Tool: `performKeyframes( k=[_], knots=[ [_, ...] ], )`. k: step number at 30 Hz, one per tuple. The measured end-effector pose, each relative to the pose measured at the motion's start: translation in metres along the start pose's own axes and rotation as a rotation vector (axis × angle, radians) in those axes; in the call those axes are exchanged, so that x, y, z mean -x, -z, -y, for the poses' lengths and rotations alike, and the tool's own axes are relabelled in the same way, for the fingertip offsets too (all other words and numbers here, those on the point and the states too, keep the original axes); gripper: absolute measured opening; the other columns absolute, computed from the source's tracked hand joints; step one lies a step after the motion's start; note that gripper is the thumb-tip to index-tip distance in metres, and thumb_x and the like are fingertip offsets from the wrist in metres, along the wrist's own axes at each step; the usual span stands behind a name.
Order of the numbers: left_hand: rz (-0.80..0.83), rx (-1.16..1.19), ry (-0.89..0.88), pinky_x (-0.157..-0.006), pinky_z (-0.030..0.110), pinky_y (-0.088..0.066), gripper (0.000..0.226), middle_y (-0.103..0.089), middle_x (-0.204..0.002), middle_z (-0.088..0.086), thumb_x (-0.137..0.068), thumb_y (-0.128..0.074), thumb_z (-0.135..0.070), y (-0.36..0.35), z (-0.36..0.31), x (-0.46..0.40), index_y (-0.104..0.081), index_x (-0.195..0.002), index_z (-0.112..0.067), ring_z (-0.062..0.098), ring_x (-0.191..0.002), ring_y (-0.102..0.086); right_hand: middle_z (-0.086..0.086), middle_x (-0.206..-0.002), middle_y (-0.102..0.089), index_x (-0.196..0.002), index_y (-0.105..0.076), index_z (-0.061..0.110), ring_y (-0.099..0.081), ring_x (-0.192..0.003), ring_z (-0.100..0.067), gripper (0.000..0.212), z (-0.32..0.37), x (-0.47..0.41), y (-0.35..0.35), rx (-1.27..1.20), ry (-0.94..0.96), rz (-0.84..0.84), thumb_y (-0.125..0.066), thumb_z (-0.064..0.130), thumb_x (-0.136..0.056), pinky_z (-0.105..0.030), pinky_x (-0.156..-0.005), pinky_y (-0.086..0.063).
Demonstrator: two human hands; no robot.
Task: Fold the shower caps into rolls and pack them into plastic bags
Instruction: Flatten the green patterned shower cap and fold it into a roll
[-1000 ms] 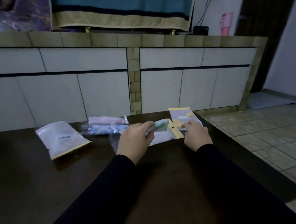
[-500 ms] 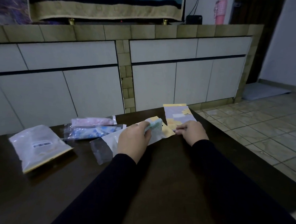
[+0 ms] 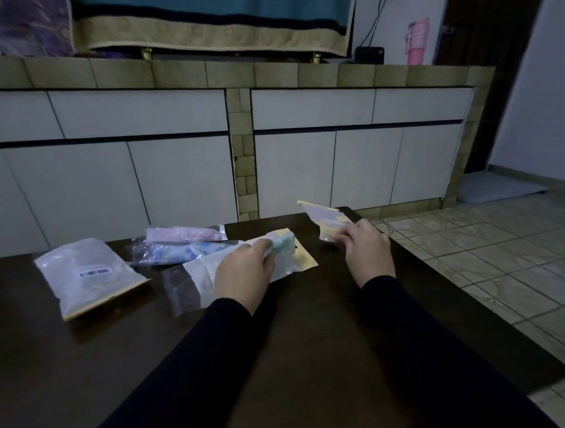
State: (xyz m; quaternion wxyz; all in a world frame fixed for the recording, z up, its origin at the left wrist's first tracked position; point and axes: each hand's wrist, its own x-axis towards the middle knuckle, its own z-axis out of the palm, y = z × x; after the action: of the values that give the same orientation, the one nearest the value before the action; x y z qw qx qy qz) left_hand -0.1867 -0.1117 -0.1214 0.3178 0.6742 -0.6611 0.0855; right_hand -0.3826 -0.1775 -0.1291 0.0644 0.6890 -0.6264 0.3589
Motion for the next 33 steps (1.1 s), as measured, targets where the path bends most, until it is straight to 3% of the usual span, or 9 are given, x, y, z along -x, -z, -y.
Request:
performKeyframes(
  k=[2,7,10,13,19,22,25,29,33],
  knots=[
    [-0.021,0.047,-0.007,-0.084,0.027,-0.046,0.032,-0.067,-0.112,0.001,-0.099,-0.045,-0.034,0.002,0.002,0.002,-0.056,-0.128,-0.026,0.018,-0.100,-0.061,-0.001,-0.109,-0.058,-0.114,-0.060,0.019,-0.055,-0.093,-0.017,0.020,0.014,0.007,0.004,-0.053,0.050,-0.011,-0.049,0.017,-0.097,-0.038,-0.089,-0.048],
    [-0.099,0.131,-0.029,-0.076,0.026,-0.045,0.031,-0.068,-0.105,0.002,-0.095,-0.053,-0.032,0.009,0.012,0.009,-0.060,-0.125,-0.024,0.018,-0.094,-0.061,-0.004,-0.117,-0.053,-0.143,-0.028,0.036,-0.057,-0.086,-0.022,0.067,0.047,0.025,0.020,-0.206,0.162,0.171,-0.043,-0.001,-0.089,-0.035,-0.069,-0.052],
    [-0.140,0.147,-0.059,-0.071,0.019,-0.037,0.030,-0.070,-0.103,0.001,-0.093,-0.058,-0.029,0.018,0.018,0.015,-0.063,-0.122,-0.022,0.018,-0.091,-0.062,-0.001,-0.122,-0.058,-0.140,-0.040,0.024,-0.059,-0.093,-0.013,0.047,0.065,0.029,0.033,-0.290,0.172,0.137,-0.047,0.013,-0.096,-0.028,-0.081,-0.051],
    [-0.153,0.166,-0.064,-0.076,0.019,-0.042,0.032,-0.069,-0.108,-0.001,-0.093,-0.059,-0.029,0.032,0.028,0.022,-0.061,-0.124,-0.024,0.014,-0.094,-0.062,0.004,-0.099,-0.065,-0.122,-0.056,0.022,-0.058,-0.076,-0.006,0.030,0.078,0.032,0.044,-0.370,0.149,0.079,-0.058,0.031,-0.094,-0.030,-0.083,-0.053],
    [-0.199,0.208,-0.046,-0.081,0.018,-0.044,0.034,-0.068,-0.113,-0.001,-0.092,-0.061,-0.027,0.056,0.052,0.033,-0.060,-0.126,-0.023,0.010,-0.097,-0.061,0.012,-0.085,-0.052,-0.084,-0.065,0.033,-0.047,-0.087,-0.009,0.026,0.096,0.053,0.055,0.035,0.243,-0.073,-0.057,0.058,-0.085,-0.031,-0.081,-0.029],
    [-0.196,0.217,-0.031,-0.083,0.022,-0.048,0.034,-0.068,-0.114,0.001,-0.091,-0.061,-0.028,0.062,0.062,0.038,-0.061,-0.125,-0.022,0.011,-0.099,-0.062,0.010,-0.090,-0.048,-0.081,-0.067,0.030,-0.043,-0.090,-0.009,0.031,0.100,0.071,0.053,0.062,0.398,0.062,-0.059,0.060,-0.082,-0.036,-0.091,-0.037],
    [-0.154,0.204,-0.061,-0.085,0.022,-0.047,0.035,-0.068,-0.116,0.001,-0.092,-0.061,-0.029,0.065,0.065,0.043,-0.060,-0.126,-0.024,0.011,-0.101,-0.061,0.013,-0.103,-0.047,-0.084,-0.065,0.031,-0.037,-0.098,-0.004,0.040,0.097,0.082,0.053,-0.004,0.561,0.357,-0.059,0.070,-0.073,-0.028,-0.089,-0.035],
    [-0.121,0.157,-0.120,-0.082,0.021,-0.047,0.035,-0.067,-0.116,-0.002,-0.092,-0.059,-0.032,0.065,0.062,0.049,-0.059,-0.127,-0.028,0.010,-0.100,-0.062,0.013,-0.108,-0.052,-0.096,-0.070,0.026,-0.046,-0.098,-0.002,0.033,0.088,0.088,0.048,-0.333,0.423,0.594,-0.048,0.050,-0.093,-0.029,-0.090,-0.041],
    [-0.128,0.016,-0.245,-0.076,0.022,-0.046,0.032,-0.069,-0.110,-0.004,-0.091,-0.059,-0.038,0.062,0.060,0.051,-0.062,-0.122,-0.032,0.013,-0.093,-0.063,0.014,-0.125,-0.051,-0.115,-0.059,0.032,-0.045,-0.114,-0.005,0.020,0.079,0.080,0.037,-0.156,0.360,0.552,-0.052,0.031,-0.096,-0.034,-0.109,-0.032]
  ],
)
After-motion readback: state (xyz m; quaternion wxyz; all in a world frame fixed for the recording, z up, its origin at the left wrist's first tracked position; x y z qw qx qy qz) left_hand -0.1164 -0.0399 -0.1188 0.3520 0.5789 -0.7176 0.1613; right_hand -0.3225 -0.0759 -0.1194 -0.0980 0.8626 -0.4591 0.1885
